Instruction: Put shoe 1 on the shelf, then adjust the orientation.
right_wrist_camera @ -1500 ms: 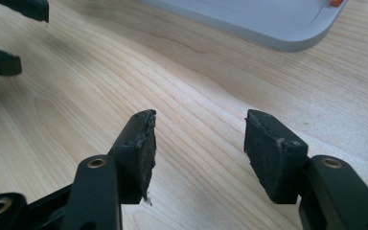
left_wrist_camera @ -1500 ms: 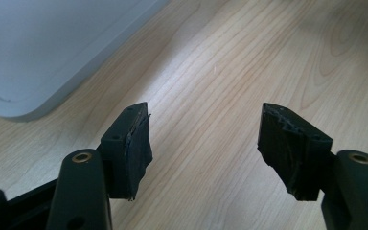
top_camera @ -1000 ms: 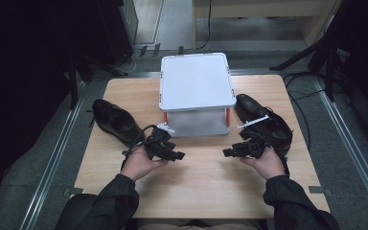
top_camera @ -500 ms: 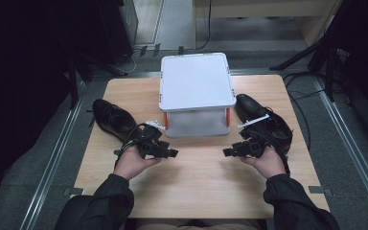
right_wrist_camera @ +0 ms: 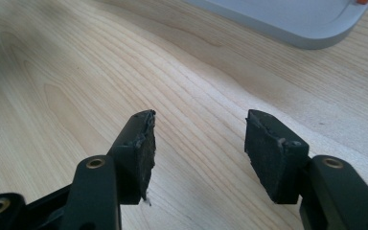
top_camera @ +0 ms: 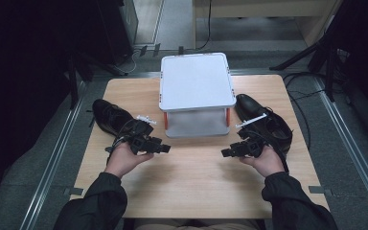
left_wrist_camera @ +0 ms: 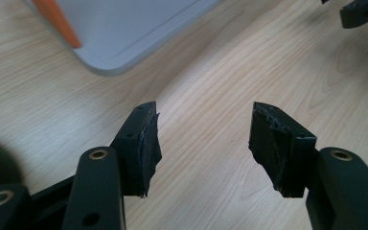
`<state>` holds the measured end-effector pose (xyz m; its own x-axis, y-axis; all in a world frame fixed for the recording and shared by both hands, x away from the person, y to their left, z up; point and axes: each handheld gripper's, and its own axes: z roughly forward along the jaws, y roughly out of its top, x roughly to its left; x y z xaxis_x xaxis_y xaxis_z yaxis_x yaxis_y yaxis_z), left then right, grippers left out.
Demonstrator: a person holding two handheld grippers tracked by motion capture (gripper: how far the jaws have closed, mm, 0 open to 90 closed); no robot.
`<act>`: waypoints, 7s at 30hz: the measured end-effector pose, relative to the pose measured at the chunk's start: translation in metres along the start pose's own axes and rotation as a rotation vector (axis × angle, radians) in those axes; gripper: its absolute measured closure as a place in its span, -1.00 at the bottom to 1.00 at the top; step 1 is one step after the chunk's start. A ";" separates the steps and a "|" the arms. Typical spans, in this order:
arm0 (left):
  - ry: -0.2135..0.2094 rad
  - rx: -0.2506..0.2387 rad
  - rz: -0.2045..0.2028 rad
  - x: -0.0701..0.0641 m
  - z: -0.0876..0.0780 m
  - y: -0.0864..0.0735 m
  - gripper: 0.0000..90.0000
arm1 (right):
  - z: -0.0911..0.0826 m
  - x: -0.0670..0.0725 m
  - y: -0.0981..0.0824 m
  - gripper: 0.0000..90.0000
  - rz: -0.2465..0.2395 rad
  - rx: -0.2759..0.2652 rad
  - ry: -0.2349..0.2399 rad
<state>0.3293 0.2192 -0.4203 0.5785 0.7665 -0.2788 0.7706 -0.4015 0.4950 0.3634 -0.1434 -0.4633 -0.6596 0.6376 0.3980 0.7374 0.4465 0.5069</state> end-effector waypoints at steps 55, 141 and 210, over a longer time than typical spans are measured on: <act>0.227 0.332 -0.114 0.077 -0.036 0.043 0.67 | 0.009 0.007 0.005 0.00 -0.049 0.059 0.023; 0.347 0.243 -0.696 0.173 -0.089 -0.042 0.66 | 0.016 0.010 0.004 0.00 -0.063 0.104 0.018; 0.202 0.152 -0.569 0.049 -0.125 0.229 0.84 | 0.004 0.005 -0.002 0.00 -0.052 0.077 0.035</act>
<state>0.5007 0.2270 -0.2177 0.0153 0.9549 -0.2964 0.9813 0.0425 0.1877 0.3589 -0.1384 -0.4657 -0.7008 0.5906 0.4001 0.7103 0.5258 0.4680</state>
